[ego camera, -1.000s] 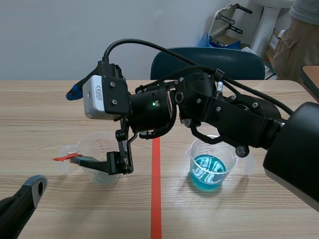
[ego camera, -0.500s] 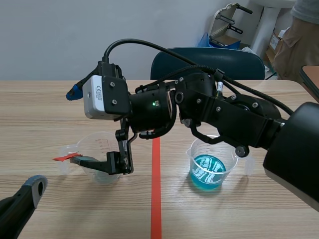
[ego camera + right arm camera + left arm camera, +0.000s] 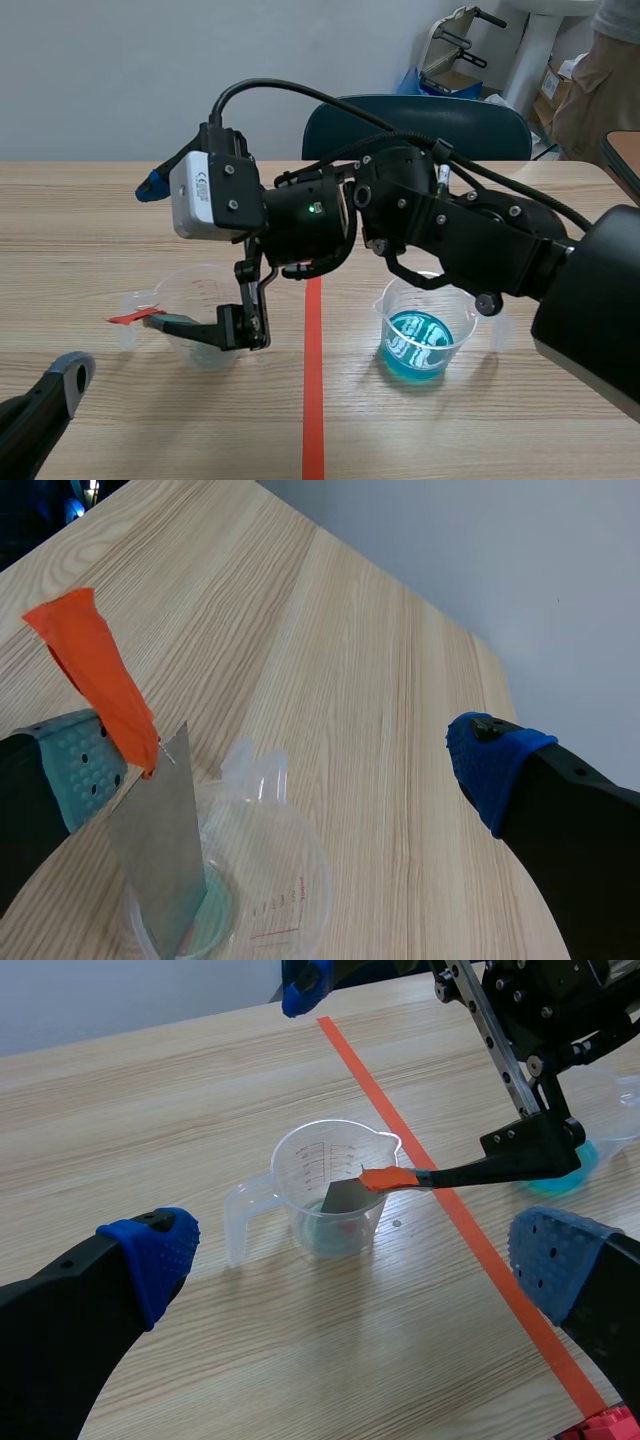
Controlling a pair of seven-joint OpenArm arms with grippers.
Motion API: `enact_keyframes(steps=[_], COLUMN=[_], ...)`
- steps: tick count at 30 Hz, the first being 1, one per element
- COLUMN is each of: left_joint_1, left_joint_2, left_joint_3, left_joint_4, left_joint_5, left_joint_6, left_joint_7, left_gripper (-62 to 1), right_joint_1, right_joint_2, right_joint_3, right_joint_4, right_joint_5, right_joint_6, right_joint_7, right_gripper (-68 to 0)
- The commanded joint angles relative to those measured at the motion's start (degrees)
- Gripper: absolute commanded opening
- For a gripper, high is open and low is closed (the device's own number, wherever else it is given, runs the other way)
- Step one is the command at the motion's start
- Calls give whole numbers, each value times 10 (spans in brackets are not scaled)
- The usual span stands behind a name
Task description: Do the redox reaction experiment
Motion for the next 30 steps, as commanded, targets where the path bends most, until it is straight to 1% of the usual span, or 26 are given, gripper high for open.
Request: enact_keyframes(steps=[1, 5, 8, 12, 15, 16, 18, 20, 22, 24, 26, 27, 28, 30], left_joint_1=[-2, -2, -1, -8, -31, -39, -56, -73, -91, -109, -127, -137, -147, -167], left_joint_2=[3, 3, 3, 3, 15, 21, 32, 42, 50, 52, 52, 53, 54, 60], left_joint_3=[4, 4, 4, 4, 3, 1, -3, -7, -9, -10, -10, -10, -10, -10], left_joint_4=[10, 10, 10, 12, 12, 11, 12, 12, 12, 12, 12, 12, 12, 12], left_joint_5=[0, 0, 0, 0, 1, 5, 30, 47, 55, 57, 57, 57, 57, 57], left_joint_6=[1, 1, 1, 4, 4, 3, 3, 3, 3, 1, -6, -15, -21, -44], left_joint_7=[-8, -8, -2, 4, 35, 47, 64, 73, 80, 80, 80, 80, 80, 80], left_gripper=[14, 14, 14, 14, 14, 14, 14, 14, 14, 14, 14, 14, 14, 14], right_joint_1=[3, -14, -38, -72, -101, -113, -140, -173, -214, -261, -312, -339, -367, -423], right_joint_2=[17, 47, 82, 150, 208, 228, 268, 308, 345, 374, 395, 402, 406, 408], right_joint_3=[1, 1, 2, 2, 9, 16, 33, 58, 94, 138, 191, 220, 250, 314], right_joint_4=[5, 16, 42, 101, 153, 170, 206, 240, 271, 298, 321, 331, 339, 354], right_joint_5=[22, 51, 83, 165, 228, 247, 287, 325, 364, 396, 422, 432, 441, 455], right_joint_6=[-2, 0, 0, 0, 0, 0, 0, 0, -7, -16, -18, -18, -18, -18], right_joint_7=[10, 13, 12, 12, 7, 3, -14, -32, -47, -61, -85, -96, -109, -132], right_gripper=[4, 4, 4, 4, 4, 4, 4, 4, 4, 4, 4, 4, 4, 4])
